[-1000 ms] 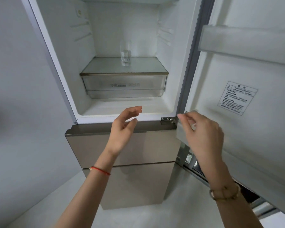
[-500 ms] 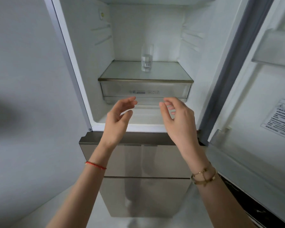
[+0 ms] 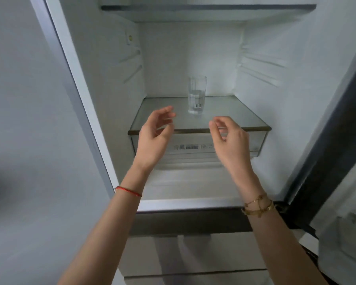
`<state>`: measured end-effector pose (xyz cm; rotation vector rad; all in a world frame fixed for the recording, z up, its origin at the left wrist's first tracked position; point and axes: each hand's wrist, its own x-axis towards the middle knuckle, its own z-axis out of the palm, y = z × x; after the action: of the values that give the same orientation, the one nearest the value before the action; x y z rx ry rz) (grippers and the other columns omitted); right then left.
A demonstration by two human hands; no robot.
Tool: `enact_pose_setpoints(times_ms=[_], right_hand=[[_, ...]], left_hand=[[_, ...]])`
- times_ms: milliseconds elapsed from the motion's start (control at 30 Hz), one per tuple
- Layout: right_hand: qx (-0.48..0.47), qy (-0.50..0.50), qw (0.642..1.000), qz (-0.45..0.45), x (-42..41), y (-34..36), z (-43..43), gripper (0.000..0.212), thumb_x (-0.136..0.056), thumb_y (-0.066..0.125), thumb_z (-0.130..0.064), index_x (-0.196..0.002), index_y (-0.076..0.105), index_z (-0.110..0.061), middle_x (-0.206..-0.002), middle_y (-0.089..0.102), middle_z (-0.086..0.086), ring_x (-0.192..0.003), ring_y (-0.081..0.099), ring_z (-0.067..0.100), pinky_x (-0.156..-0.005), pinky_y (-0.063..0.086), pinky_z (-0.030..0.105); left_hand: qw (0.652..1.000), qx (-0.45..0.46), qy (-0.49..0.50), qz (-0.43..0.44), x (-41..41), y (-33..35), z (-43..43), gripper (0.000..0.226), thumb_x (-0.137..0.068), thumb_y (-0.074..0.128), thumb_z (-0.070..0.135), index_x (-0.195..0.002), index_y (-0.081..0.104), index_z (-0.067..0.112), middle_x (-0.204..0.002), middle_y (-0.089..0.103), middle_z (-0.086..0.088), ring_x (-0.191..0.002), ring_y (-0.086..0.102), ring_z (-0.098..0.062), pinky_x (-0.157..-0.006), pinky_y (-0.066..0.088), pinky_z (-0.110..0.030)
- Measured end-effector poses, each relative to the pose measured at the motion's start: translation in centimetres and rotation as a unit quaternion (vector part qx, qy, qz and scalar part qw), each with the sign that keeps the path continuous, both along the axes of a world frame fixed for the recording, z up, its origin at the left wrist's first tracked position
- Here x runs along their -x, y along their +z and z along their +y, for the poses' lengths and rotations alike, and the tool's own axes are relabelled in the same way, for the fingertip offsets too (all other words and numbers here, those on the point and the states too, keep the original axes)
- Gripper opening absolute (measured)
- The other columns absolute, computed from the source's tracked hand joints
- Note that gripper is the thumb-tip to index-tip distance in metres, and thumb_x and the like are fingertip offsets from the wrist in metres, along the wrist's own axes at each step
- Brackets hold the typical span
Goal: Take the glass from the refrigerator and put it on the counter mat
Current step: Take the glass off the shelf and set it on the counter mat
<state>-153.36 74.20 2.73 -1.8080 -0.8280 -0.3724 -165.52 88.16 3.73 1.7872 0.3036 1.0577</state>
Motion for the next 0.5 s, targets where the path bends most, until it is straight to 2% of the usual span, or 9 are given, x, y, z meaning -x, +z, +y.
enact_pose_setpoints(times_ms=[133,233,400,500], right_hand=[[0.007,-0.012,1.000,0.021,-2.9,0.9,2.9,0.034,-0.100,0.057,-0.035,-0.120,0.066,-0.008,-0.119,0.072,0.008,-0.086,0.064,0.015,-0.083,0.055,0.031],[0.019,-0.015,0.999,0.038,-4.8,1.7,4.6,0.036,-0.100,0.057,-0.036,-0.122,0.065,-0.009,-0.122,0.071,0.007,-0.087,0.063,0.015,-0.085,0.053,0.029],[0.034,-0.012,0.998,0.050,-8.2,2.5,6.8,0.041,-0.099,0.057,-0.039,-0.127,0.062,-0.008,-0.123,0.069,0.008,-0.099,0.070,0.025,-0.084,0.048,0.027],[0.041,-0.001,0.997,0.060,-9.9,2.8,7.9,0.044,-0.099,0.057,-0.040,-0.130,0.059,-0.009,-0.125,0.068,0.008,-0.104,0.069,0.026,-0.089,0.051,0.032]], left_hand=[[1.000,-0.003,-0.001,0.025,-3.8,1.5,2.7,0.042,-0.083,0.055,0.017,-0.124,0.058,0.022,-0.113,0.066,0.004,-0.102,0.065,-0.013,-0.093,0.049,-0.018],[0.999,0.000,0.008,0.048,-6.8,2.2,4.4,0.041,-0.089,0.062,0.010,-0.130,0.057,0.015,-0.117,0.064,0.000,-0.107,0.062,-0.017,-0.094,0.048,-0.023],[0.994,-0.004,0.029,0.101,-11.1,2.7,6.5,0.053,-0.094,0.064,0.010,-0.143,0.048,0.010,-0.136,0.059,-0.008,-0.117,0.057,-0.020,-0.103,0.048,-0.031],[0.990,0.006,0.033,0.135,-13.2,2.7,7.4,0.058,-0.094,0.065,0.013,-0.147,0.043,0.010,-0.143,0.054,-0.010,-0.128,0.056,-0.025,-0.110,0.046,-0.038]])
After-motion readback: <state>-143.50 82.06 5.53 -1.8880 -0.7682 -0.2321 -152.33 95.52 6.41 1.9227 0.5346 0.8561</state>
